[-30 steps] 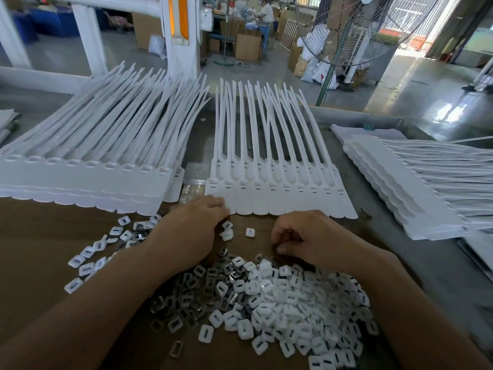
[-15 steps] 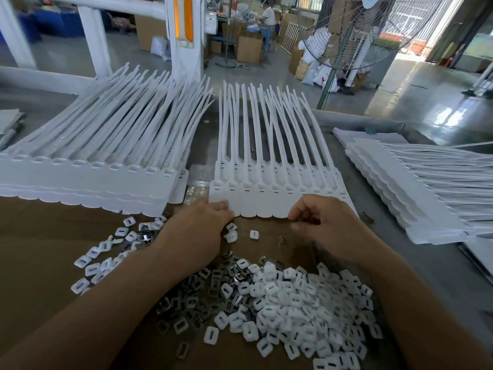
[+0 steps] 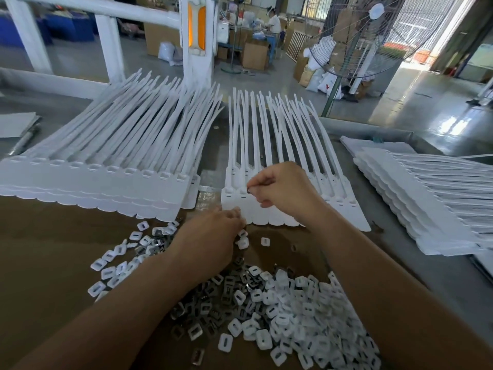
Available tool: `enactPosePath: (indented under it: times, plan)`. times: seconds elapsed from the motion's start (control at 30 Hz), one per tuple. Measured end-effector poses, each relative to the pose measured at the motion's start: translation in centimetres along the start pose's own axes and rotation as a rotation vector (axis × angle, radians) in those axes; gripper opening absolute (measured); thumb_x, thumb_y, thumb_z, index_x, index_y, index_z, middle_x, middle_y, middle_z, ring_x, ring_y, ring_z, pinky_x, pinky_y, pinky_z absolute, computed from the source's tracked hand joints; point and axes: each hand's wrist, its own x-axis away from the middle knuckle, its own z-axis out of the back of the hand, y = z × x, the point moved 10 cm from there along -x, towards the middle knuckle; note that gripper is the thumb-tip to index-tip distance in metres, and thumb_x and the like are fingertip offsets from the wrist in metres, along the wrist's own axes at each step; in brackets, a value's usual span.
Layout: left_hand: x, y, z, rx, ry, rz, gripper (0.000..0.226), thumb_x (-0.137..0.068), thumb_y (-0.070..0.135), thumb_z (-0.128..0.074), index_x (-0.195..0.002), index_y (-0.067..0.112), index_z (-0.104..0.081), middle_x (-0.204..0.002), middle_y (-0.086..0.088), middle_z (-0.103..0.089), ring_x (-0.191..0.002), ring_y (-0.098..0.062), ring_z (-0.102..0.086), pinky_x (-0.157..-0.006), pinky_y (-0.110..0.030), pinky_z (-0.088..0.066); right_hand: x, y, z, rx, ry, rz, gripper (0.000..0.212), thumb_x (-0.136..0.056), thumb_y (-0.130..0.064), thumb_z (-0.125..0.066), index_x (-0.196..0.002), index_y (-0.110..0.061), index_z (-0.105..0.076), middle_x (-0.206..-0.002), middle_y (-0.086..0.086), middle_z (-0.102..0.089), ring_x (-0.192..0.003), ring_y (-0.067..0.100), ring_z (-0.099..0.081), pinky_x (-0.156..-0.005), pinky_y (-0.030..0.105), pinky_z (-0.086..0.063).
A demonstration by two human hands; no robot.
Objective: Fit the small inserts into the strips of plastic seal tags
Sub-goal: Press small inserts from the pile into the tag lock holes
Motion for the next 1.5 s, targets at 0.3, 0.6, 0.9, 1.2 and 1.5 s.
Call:
enactPosePath:
  times: [0.3, 0.6, 0.9, 1.2, 1.5]
  plan:
    - [-0.3, 0.5, -0.1, -0.029, -0.013, -0.052, 0.046, -0.080, 0.008, -0.042, -0.124, 0.019, -0.051, -0.125, 0.006, -0.052, -0.109, -0.016, -0.046, -0.090, -0.034, -0.046, -3.5, 0.9, -4.1, 0.158, 0.007, -0.043, 0.019, -0.085, -0.004, -0.055, -0.078, -0.009, -0.072, -0.095, -0.005, -0.068, -0.084, 0.009, -0.057, -0.067, 0.020, -0.040]
    - [-0.1, 0.3, -0.2, -0.032, -0.015, -0.038, 0.039, -0.083, 0.011, -0.042, -0.119, 0.019, -0.054, -0.122, 0.004, -0.054, -0.110, -0.017, -0.045, -0.089, -0.033, -0.046, -4.4, 1.8, -4.7, 0.270, 0.015, -0.105, 0.016, -0.083, -0.008, -0.055, -0.083, -0.009, -0.071, -0.094, 0.002, -0.068, -0.088, 0.015, -0.061, -0.075, 0.028, -0.050]
    - [0.0, 0.1, -0.4, -0.024, -0.025, -0.031, 0.042, -0.083, 0.010, -0.042, -0.124, 0.018, -0.051, -0.125, 0.003, -0.053, -0.113, -0.017, -0.044, -0.091, -0.033, -0.044, -4.0, 1.4, -4.1, 0.175, 0.041, -0.097, 0.011, -0.080, -0.010, -0.066, -0.075, -0.020, -0.066, -0.096, -0.004, -0.064, -0.089, 0.013, -0.056, -0.066, 0.023, -0.041]
    - [0.5, -0.1, -0.3, -0.013, 0.000, -0.023, 0.046, -0.083, 0.009, -0.039, -0.127, 0.017, -0.050, -0.129, 0.003, -0.052, -0.115, -0.018, -0.046, -0.093, -0.036, -0.044, 0.0, 0.2, -1.9, 0.126, -0.157, 0.019, 0.007, -0.083, -0.021, -0.067, -0.080, -0.026, -0.063, -0.082, -0.014, -0.062, -0.079, 0.001, -0.057, -0.065, 0.016, -0.041]
    - [0.1, -0.4, -0.9, -0.004, -0.064, 0.022, 0.054, -0.083, 0.006, -0.043, -0.135, 0.022, -0.040, -0.147, 0.006, -0.030, -0.131, -0.015, -0.031, -0.105, -0.032, -0.033, 5.4, 2.9, 1.1, 0.170, -0.178, -0.022, 0.009, -0.081, -0.023, -0.067, -0.077, -0.030, -0.064, -0.074, -0.012, -0.067, -0.069, -0.002, -0.062, -0.067, 0.013, -0.049]
